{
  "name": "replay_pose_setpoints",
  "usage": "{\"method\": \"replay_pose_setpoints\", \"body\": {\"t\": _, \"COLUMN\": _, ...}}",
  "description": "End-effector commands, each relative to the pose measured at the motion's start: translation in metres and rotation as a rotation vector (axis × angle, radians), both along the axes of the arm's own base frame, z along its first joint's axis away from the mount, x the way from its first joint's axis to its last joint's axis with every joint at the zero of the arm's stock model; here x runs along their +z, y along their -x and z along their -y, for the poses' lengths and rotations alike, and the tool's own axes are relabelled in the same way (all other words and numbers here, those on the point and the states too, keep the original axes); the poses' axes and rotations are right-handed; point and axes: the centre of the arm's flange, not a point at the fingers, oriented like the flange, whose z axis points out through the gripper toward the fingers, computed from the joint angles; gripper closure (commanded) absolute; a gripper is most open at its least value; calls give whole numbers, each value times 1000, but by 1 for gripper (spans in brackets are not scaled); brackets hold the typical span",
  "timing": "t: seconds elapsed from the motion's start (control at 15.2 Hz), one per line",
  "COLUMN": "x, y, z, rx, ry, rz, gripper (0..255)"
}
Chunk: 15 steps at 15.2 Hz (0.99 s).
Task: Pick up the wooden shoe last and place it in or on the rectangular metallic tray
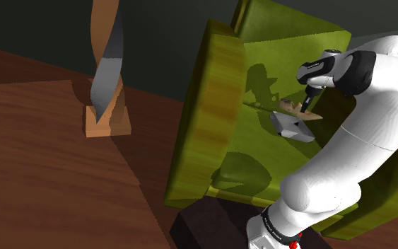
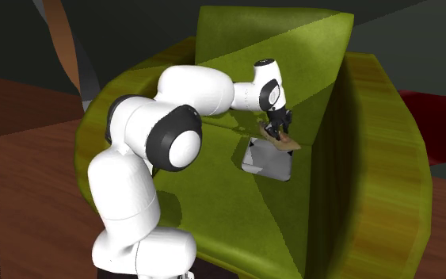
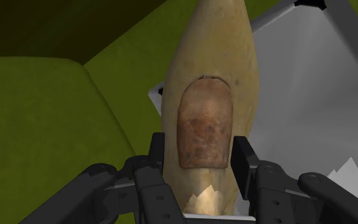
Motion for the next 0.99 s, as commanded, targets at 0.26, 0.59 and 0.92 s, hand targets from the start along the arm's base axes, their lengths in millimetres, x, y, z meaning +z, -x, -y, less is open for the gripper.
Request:
{"method": "replay_pose_setpoints", "body": {"t": 0.26, "x": -31, "y": 0, "z": -1, "rx": 0, "ry": 1, "rz": 1, "gripper": 255}}
{"method": "replay_pose_setpoints", "body": {"t": 0.59, "x": -40, "y": 0, "z": -1, "rx": 0, "ry": 1, "rz": 1, "gripper": 255}}
{"method": "replay_pose_setpoints", "body": {"t": 0.92, "x": -40, "y": 0, "z": -1, "rx": 0, "ry": 1, "rz": 1, "gripper": 255}}
